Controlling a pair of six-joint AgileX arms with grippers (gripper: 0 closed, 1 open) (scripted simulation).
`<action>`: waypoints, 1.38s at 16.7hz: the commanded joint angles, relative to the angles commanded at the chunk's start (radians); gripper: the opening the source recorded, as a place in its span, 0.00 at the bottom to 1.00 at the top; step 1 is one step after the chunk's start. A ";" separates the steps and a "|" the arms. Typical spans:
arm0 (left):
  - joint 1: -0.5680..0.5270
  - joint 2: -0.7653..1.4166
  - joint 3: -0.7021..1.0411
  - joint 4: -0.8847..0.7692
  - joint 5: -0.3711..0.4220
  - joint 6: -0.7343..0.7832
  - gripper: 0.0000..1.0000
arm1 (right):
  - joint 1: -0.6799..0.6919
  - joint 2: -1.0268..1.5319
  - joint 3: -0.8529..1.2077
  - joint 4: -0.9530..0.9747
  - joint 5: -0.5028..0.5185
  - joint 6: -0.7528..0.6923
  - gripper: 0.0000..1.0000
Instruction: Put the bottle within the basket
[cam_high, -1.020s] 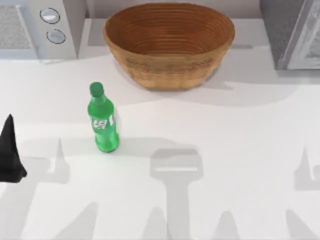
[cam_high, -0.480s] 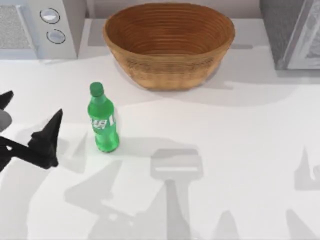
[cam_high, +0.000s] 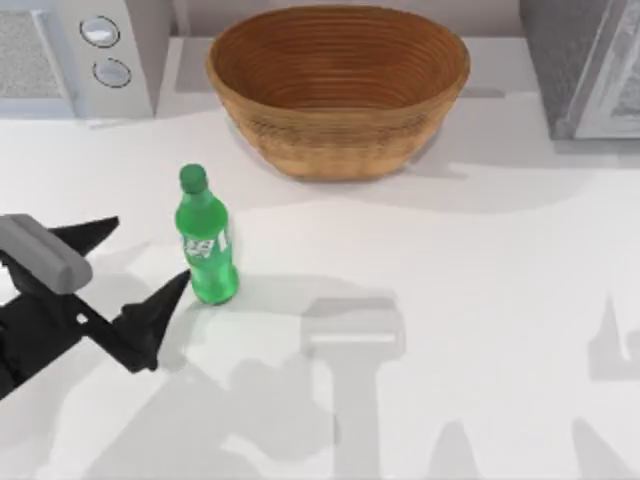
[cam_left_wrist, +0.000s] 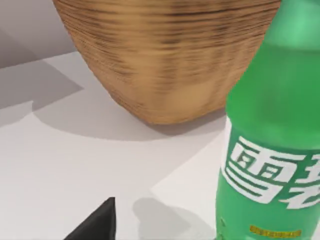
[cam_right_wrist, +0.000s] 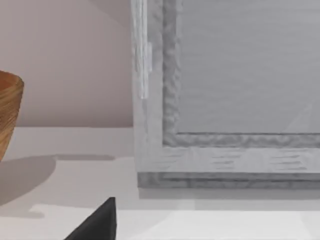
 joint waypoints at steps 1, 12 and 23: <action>-0.002 0.062 0.010 0.054 0.024 0.003 1.00 | 0.000 0.000 0.000 0.000 0.000 0.000 1.00; -0.018 0.215 0.058 0.181 0.075 0.006 1.00 | 0.000 0.000 0.000 0.000 0.000 0.000 1.00; -0.194 0.289 0.269 0.067 -0.096 -0.025 1.00 | 0.000 0.000 0.000 0.000 0.000 0.000 1.00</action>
